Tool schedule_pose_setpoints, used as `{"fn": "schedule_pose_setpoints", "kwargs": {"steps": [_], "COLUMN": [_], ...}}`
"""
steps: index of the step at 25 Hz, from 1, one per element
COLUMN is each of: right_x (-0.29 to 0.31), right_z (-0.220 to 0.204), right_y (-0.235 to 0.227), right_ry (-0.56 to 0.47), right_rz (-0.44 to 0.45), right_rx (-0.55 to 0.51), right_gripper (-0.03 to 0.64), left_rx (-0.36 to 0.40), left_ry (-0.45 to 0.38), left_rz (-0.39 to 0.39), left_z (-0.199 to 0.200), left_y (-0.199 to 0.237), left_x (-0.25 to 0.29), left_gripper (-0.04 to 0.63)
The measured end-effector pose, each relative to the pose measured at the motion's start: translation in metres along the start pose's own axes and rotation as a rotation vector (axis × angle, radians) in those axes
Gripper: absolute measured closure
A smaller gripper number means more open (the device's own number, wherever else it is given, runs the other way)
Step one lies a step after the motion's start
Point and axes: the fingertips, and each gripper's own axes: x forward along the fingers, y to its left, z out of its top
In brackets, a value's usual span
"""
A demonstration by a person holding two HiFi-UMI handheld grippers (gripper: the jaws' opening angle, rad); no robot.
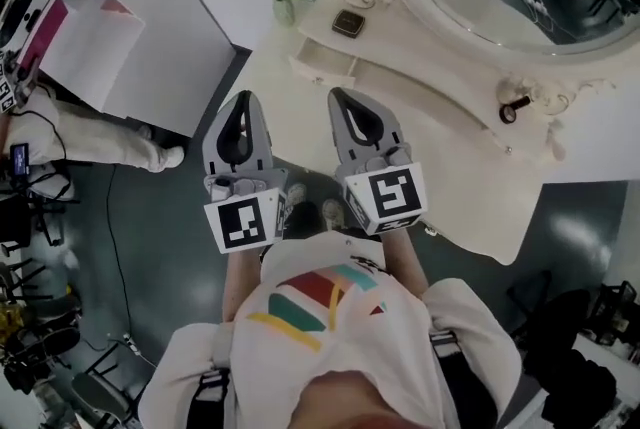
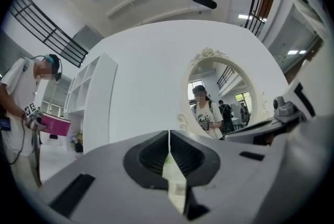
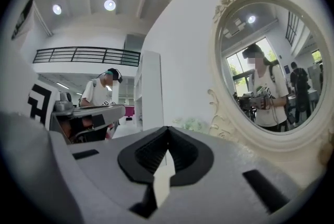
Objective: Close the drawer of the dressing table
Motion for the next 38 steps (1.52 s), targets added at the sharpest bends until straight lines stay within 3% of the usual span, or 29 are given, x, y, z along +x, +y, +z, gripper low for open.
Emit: {"fn": "schedule_pose_setpoints", "kwargs": {"steps": [5,10,16,24,35,38], "right_x": [-0.006,-0.015,-0.022,-0.015,-0.014,-0.012], "right_z": [0.017,0.025,0.027,0.02,0.003,-0.002], "right_y": [-0.038,-0.054,-0.067,-0.072,-0.078,-0.076], "right_ry": [-0.032,-0.003,0.021,0.049,0.088,0.103], "right_rz": [-0.173,-0.3,-0.421,-0.48,-0.518,-0.513], "right_rx": [-0.051,-0.09,-0.121,-0.11,-0.095,-0.112], "right_gripper": [0.617,0.617,0.617,0.617,0.617,0.617], "left_rx": [-0.039,-0.148,-0.108,-0.151,-0.176,-0.192], "left_ry": [-0.035,-0.034,-0.021,0.003,0.078,0.14], "left_rz": [-0.133,-0.216,-0.313,-0.338,-0.409,-0.437], "left_z": [0.006,0.008,0.001,-0.006,-0.05,-0.074], "left_y": [-0.021,-0.029,-0.047,-0.043,-0.056,-0.061], "left_x": [0.045,0.073,0.092,0.108,0.121,0.124], "left_gripper": [0.586,0.586,0.586,0.586,0.581,0.49]}}
